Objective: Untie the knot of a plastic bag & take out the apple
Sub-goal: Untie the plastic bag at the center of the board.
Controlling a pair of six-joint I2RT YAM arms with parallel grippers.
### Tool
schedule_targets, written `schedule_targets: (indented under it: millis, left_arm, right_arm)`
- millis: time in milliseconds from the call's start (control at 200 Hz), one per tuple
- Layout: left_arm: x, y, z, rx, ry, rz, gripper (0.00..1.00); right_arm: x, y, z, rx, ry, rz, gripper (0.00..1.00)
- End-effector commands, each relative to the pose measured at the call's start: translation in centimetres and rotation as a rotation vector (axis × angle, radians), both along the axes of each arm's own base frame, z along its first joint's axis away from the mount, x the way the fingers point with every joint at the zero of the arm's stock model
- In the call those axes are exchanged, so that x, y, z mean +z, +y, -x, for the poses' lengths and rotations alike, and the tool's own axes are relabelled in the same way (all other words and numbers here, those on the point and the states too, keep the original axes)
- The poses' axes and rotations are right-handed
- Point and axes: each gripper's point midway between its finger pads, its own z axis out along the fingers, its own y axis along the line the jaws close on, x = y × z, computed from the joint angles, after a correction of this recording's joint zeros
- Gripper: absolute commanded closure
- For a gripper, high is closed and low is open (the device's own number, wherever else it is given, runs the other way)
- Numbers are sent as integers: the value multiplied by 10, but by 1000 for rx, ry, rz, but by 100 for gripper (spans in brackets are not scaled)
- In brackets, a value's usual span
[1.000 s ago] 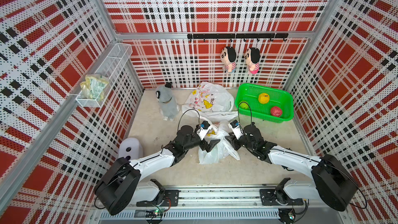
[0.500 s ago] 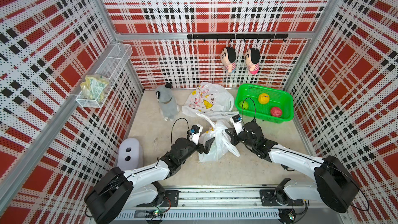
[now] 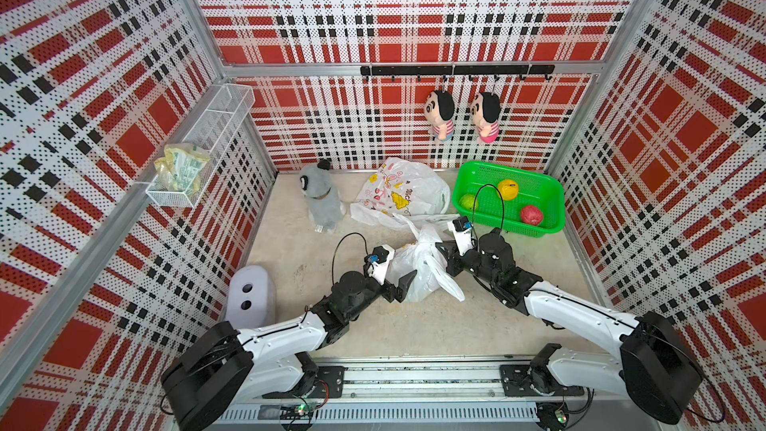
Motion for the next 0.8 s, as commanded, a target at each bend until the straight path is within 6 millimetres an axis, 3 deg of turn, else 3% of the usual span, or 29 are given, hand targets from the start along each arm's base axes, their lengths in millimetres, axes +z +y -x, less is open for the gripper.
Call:
schedule_targets:
  millis: [0, 100, 170, 215, 286, 401, 486, 656, 741, 797]
  left_arm:
    - [4, -17, -7, -36, -15, 2, 6]
    - [8, -27, -10, -61, -25, 40, 8]
    - [11, -33, -15, -69, -24, 57, 17]
    - [10, -37, -19, -76, -18, 57, 32]
    - [8, -43, -21, -100, -7, 55, 65]
    - [4, -37, -26, -96, 10, 63, 99]
    - [4, -23, -30, -66, 14, 83, 100]
    - [8, 25, -40, 76, 7, 137, 100]
    - [6, 43, -42, 137, 1, 140, 100]
    - [6, 48, -42, 152, -1, 141, 100]
  right_arm:
    - [17, 6, 0, 25, -52, -46, 100]
    - [8, 5, -1, 18, -35, -41, 100]
    - [0, 3, 0, 4, -21, -36, 100]
    - [-3, -1, 0, -16, -13, -38, 100]
    - [-8, -8, 0, -47, -8, -39, 100]
    - [-15, -28, -2, -142, 4, -12, 100]
    - [-21, -46, -3, -224, 20, 0, 100]
    - [-36, -91, -4, -401, 61, -56, 100]
    - [-42, -105, -3, -462, 68, -79, 100]
    - [-43, -102, 0, -441, 64, -90, 100]
